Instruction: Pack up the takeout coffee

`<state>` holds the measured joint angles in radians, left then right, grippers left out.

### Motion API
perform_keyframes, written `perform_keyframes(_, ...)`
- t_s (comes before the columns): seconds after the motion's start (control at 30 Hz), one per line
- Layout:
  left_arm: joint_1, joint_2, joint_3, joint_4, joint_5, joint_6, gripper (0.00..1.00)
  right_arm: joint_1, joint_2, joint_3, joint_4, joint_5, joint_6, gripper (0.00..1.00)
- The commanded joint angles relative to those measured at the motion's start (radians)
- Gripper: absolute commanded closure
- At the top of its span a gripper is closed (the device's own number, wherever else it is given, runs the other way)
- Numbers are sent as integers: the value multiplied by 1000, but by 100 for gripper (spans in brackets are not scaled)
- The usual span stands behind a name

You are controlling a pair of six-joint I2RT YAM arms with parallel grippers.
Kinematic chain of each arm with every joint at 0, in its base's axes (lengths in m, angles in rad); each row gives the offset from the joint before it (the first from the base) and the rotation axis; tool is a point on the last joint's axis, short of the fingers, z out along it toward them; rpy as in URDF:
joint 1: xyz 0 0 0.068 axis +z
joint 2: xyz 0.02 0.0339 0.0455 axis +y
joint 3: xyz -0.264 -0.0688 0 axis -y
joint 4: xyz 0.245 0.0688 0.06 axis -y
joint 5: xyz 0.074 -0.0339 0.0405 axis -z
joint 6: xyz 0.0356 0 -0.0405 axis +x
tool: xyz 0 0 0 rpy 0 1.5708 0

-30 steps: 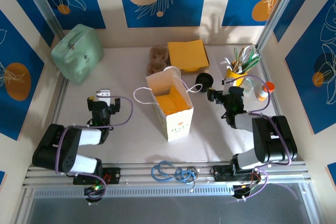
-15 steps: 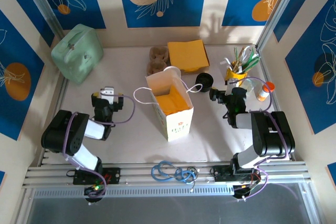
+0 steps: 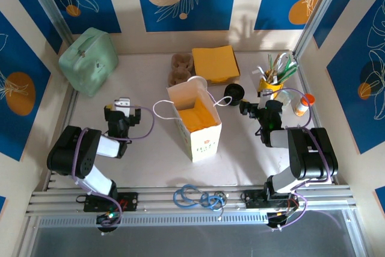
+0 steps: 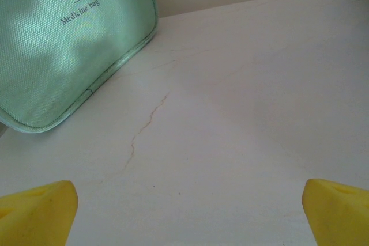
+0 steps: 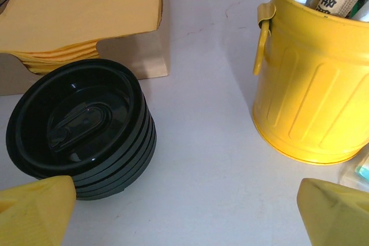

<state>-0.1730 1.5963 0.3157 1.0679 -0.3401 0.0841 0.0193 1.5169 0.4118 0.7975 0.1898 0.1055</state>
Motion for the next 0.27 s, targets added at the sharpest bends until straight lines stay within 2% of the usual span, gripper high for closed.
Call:
perform_keyframes(0.0, 12, -15, 10, 5, 6, -14, 1, -3, 5, -7, 31, -13, 10, 1)
perform_keyframes(0.23, 11, -15, 10, 4, 6, -14, 1, 2, 4, -15, 46, 2, 11, 1)
